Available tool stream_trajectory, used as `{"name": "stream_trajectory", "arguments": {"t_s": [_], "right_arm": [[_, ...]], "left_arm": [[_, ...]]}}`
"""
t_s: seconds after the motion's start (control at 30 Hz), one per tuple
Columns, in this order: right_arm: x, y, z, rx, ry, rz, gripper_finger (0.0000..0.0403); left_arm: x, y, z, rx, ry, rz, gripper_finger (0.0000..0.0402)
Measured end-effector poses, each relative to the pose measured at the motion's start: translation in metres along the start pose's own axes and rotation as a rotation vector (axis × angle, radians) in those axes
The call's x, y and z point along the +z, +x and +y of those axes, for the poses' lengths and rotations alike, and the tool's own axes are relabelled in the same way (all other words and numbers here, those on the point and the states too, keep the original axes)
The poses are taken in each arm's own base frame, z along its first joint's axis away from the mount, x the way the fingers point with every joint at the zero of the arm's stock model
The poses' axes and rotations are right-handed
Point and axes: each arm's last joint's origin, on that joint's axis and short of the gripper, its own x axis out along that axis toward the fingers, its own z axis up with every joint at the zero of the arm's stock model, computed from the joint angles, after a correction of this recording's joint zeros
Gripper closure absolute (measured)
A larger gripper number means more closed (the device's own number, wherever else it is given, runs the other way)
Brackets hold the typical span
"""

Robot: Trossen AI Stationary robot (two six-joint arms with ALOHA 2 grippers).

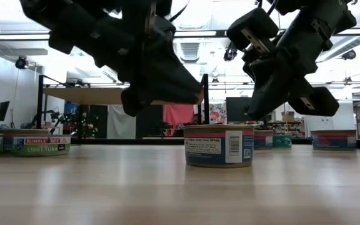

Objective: Stack canned seafood by type on shelf
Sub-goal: Put the blue and pink tuna can on the shelf

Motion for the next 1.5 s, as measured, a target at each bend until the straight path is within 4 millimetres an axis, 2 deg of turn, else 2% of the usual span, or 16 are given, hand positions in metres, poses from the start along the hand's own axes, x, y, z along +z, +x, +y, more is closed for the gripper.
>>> {"name": "stream_trajectory", "arguments": {"t_s": [0.1, 0.2, 0.4, 0.97, 1.13, 1.5], "right_arm": [[0.000, 0.000, -0.001, -0.014, -0.001, 0.002, 0.0394], [0.000, 0.000, -0.001, -0.012, -0.003, 0.002, 0.0394], [0.000, 0.001, -0.002, -0.015, -0.003, 0.001, 0.0394], [0.000, 0.001, -0.002, -0.007, 0.026, -0.001, 0.0386], [0.000, 0.001, -0.001, -0.005, 0.031, 0.007, 0.0343], [-0.001, 0.001, -0.001, 0.007, -0.012, 0.027, 0.0189]], "left_arm": [[-0.002, 0.005, -0.001, 0.020, 0.183, 0.035, 0.0327], [0.003, 0.008, -0.006, 0.003, 0.251, 0.012, 0.0342], [-0.001, 0.010, 0.000, 0.045, 0.266, 0.053, 0.0395], [-0.015, 0.021, 0.007, 0.068, 0.308, 0.101, 0.0401], [-0.018, 0.023, 0.007, 0.071, 0.292, 0.101, 0.0402], [-0.020, 0.023, 0.007, 0.081, 0.273, 0.105, 0.0401]]}}
